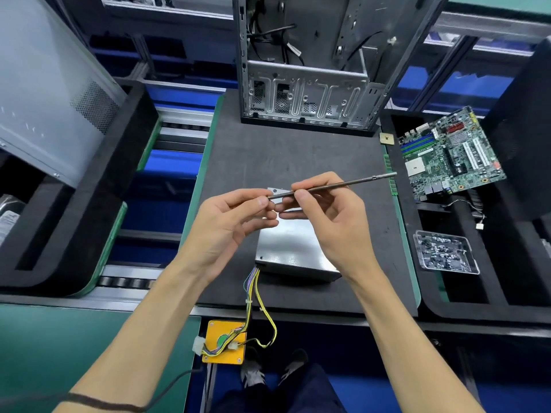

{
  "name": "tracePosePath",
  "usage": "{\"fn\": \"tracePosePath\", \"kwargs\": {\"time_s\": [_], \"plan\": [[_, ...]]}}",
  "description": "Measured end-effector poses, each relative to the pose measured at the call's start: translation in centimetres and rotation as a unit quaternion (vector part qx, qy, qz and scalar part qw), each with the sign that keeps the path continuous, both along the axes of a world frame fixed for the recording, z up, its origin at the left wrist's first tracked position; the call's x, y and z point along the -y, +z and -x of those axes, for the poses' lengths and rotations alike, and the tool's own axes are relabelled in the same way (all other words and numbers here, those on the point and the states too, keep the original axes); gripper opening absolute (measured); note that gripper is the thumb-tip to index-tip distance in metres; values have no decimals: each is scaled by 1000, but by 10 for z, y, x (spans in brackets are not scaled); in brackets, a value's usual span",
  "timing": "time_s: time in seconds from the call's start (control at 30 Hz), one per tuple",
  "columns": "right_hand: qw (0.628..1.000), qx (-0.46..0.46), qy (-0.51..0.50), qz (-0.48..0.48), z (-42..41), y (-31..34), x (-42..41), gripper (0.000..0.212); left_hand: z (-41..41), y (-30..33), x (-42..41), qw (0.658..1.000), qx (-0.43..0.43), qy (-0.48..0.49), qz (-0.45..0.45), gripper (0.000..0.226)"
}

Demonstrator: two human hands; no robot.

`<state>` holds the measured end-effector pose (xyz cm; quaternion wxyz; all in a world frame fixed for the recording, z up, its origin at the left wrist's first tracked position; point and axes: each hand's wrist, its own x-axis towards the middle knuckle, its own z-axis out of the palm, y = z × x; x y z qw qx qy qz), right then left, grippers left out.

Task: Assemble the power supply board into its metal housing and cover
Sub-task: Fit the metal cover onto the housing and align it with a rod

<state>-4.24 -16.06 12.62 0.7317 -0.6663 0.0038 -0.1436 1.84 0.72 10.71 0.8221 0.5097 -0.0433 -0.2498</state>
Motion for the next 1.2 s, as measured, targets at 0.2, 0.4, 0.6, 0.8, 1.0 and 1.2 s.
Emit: {"fn": "tracePosePath", "kwargs": {"time_s": [0.2, 0.4, 0.6, 0.8, 1.0, 1.2], "plan": [[1000, -9, 4, 25, 10, -2, 1, 11, 8, -3, -3, 999, 9, -22, -23, 18], [983, -67, 51, 161, 16, -13, 3, 11, 11, -31, -23, 961, 52, 49, -268, 13], [943, -107, 108, 297, 16, -26, -2, 14, 33, -59, -30, 942, 5, -42, -333, 17], [930, -120, 112, 330, 11, -30, -2, 15, 35, -59, -28, 942, 10, -42, -334, 19], [914, -124, 124, 366, 7, -32, -2, 15, 35, -59, -28, 943, 11, -39, -331, 20], [892, -106, 146, 415, 4, -31, -4, 8, 34, -59, -28, 939, 22, -41, -340, 20]]}}
